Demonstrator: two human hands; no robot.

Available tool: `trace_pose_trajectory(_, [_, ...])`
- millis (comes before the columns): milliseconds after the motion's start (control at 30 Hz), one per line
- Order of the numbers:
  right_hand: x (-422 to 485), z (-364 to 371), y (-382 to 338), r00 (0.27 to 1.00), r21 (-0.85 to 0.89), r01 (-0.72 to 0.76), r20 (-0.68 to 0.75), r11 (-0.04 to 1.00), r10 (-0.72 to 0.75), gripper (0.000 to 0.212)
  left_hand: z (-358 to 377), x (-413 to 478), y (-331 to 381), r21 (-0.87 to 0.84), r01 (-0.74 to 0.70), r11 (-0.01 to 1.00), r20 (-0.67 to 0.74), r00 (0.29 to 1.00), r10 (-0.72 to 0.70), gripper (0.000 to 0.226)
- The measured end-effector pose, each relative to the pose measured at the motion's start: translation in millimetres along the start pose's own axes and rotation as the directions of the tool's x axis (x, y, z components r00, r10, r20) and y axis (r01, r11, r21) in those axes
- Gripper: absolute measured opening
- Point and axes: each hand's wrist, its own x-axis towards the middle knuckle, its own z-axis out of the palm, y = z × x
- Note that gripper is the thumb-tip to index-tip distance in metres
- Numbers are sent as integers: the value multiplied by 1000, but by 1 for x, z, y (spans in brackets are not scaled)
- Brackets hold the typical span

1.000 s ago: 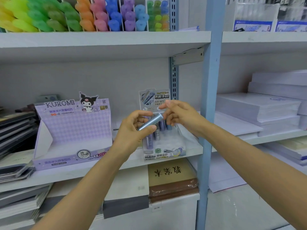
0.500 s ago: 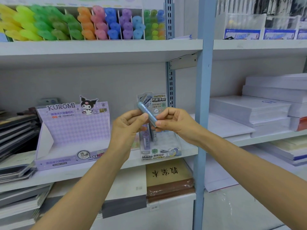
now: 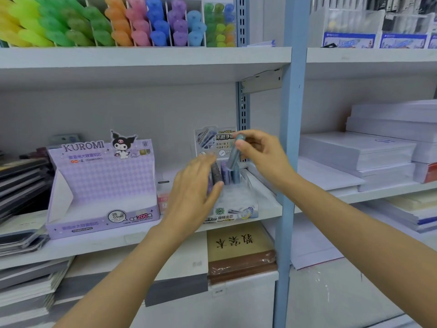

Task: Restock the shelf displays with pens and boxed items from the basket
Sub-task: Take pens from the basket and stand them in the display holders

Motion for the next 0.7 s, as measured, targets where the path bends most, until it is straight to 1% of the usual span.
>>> trace_pose_trajectory(67, [3, -4, 16, 996, -112, -46, -84, 993, 37, 15, 9, -7, -8, 117, -37, 992, 126, 992, 22, 55])
trace_pose_trajectory(133, [3, -5, 34, 993, -255, -92, -93, 962, 71, 14, 17, -14, -15, 139, -32, 990, 186, 983, 6, 54])
trace_pose_trajectory(233, [-2, -1, 55, 995, -400, -101, -50, 911, 88, 17, 22, -16, -20, 88, -15, 996, 169, 986, 0, 52])
trace_pose_trajectory(400, [-1, -1, 62, 993, -545, 26, 110, 838, 41, 17, 24, -18, -20, 37, 2, 999, 166, 986, -8, 53])
trace_pose_trajectory(467, [2, -4, 63, 986, -580, 40, 155, 813, 62, 17, 24, -20, -19, 21, 2, 1000, 160, 987, -6, 53])
trace_pose_trajectory(567, [2, -4, 65, 988, -525, -2, 130, 851, 82, 21, 25, -20, -20, 4, -5, 1000, 140, 990, 4, 52])
trace_pose_trajectory(633, [-2, 0, 69, 993, -514, 4, 100, 858, 56, 22, 25, -21, -21, 0, -10, 1000, 148, 989, 10, 61])
trace_pose_trajectory(700, [-6, 4, 75, 996, -548, 29, 87, 836, 22, 16, 27, -22, -22, 34, -27, 999, 171, 985, 21, 77])
